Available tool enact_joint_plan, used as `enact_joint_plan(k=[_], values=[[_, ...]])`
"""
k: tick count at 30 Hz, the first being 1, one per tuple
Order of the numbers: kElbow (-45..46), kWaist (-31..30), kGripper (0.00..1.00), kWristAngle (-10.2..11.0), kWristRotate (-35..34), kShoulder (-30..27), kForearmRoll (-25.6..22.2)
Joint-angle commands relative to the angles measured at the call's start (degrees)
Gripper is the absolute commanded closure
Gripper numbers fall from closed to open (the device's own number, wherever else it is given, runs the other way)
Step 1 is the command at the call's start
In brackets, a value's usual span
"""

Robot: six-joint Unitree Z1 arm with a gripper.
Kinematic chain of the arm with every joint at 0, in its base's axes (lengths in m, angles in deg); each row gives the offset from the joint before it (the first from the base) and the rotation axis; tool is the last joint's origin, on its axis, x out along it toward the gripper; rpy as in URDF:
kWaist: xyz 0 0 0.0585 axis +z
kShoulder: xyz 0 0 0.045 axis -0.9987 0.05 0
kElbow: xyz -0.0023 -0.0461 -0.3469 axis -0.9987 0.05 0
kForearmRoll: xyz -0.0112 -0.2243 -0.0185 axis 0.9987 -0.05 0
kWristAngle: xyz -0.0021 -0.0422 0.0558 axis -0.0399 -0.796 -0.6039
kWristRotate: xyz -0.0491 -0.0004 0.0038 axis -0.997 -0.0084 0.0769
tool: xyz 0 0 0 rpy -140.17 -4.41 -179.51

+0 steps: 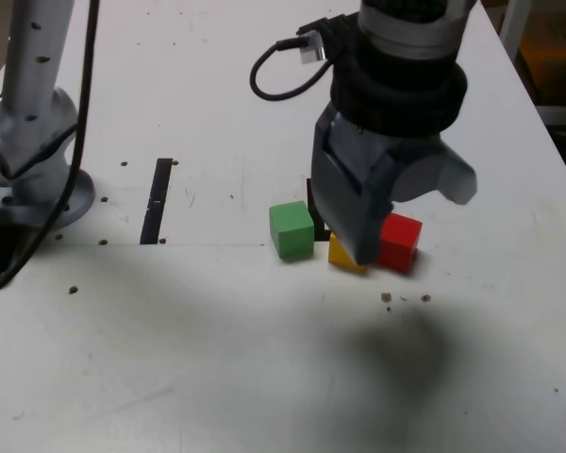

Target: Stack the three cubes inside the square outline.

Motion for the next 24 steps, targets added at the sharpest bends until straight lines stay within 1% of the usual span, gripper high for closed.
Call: enact_joint_plan(k=[1,7,10,12,13,17,22,23,24], values=[[-0.34,-0.02,0.11,0.22,-1.09,0.05,0.04],[-0.44,-0.02,0.11,1.00,-6.23,-0.21,0.13],[-0.45,0.03,0.11,0.82,-9.99,-0.61,0.38],[-0.39,0.26,0.11,-0.51,-13.01,-0.88,0.77],[-0.16,0.40,0.11,-1.59,-14.28,-0.98,1.09],[1.24,0.66,0.11,-5.03,-16.94,-1.32,2.37],[2.77,1.16,0.11,-9.85,-19.03,-1.20,4.08],[2.88,1.35,0.11,-11.45,-19.52,-0.88,4.70],[2.91,1.51,0.11,-12.33,-19.67,-0.66,5.11]])
